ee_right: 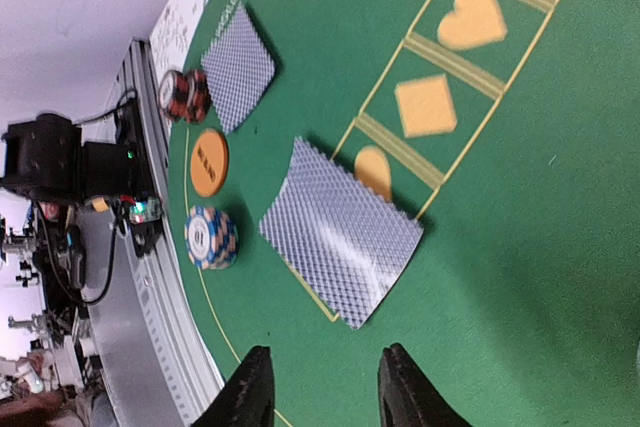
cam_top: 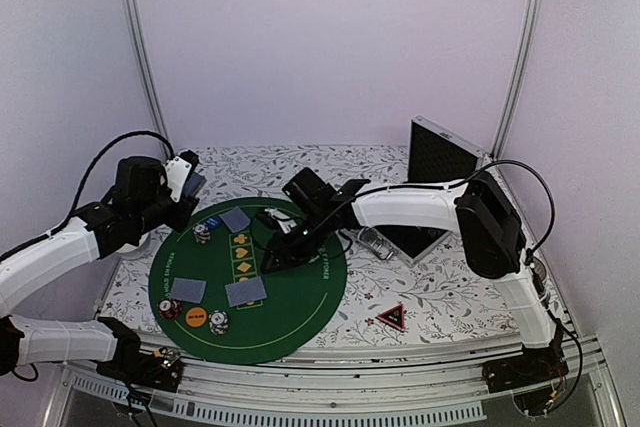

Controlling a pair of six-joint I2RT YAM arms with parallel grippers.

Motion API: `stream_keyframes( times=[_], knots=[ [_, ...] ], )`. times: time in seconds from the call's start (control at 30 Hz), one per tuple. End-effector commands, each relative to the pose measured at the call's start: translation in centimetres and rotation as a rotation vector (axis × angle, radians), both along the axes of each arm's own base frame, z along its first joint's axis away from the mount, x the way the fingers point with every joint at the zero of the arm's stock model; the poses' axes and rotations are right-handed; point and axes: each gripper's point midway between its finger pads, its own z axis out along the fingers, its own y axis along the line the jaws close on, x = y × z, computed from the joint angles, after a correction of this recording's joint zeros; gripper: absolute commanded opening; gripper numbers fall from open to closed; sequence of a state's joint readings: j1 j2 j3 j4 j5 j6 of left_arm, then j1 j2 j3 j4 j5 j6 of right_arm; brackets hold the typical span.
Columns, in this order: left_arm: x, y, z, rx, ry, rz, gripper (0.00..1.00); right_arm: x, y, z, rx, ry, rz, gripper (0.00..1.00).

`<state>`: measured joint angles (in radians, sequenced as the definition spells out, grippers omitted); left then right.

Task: Distribute texas hold em gaming equipment
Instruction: Adjust the poker card in the community card area.

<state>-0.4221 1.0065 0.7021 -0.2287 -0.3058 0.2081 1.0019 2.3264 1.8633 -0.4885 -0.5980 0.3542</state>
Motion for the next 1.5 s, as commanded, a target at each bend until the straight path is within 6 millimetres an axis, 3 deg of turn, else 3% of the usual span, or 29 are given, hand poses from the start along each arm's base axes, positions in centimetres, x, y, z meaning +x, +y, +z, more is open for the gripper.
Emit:
stream_keyframes(
  times=[0.0,0.1,0.3,0.57,0.93,1.13,1.3,1.47],
  knots=[
    [0.5,0.1,1.0,-0.022,-0.032,0.009,0.50,2.8,1.4,-1.5,0.026,-0.052,0.045,0.41],
    [0.5,0.2,1.0,-0.020,-0.034,0.012,0.50,4.0,2.3,-2.7,0.007,-0.043,0.028,0.46],
    [0.5,0.1,1.2,-0.025,-0.036,0.005,0.50,4.7,1.7,-4.3,-0.057,0.049,-0.086,0.54],
    [0.4,0.0,1.3,-0.031,-0.037,-0.001,0.50,0.6,2.0,-6.7,-0.125,0.123,-0.028,0.53],
    [0.3,-0.1,1.4,-0.037,-0.041,-0.006,0.50,-2.5,3.0,-7.8,-0.150,0.156,0.003,0.50],
    [0.3,-0.1,1.5,-0.039,-0.041,-0.008,0.50,-3.0,3.0,-7.2,-0.117,0.179,-0.002,0.42],
    [0.3,-0.2,1.5,-0.040,-0.042,-0.011,0.50,-4.4,3.4,-5.2,-0.039,0.225,0.026,0.36],
    [0.3,-0.2,1.5,-0.041,-0.041,-0.014,0.50,-2.9,2.9,-2.7,-0.017,0.153,0.010,0.36]
  ],
)
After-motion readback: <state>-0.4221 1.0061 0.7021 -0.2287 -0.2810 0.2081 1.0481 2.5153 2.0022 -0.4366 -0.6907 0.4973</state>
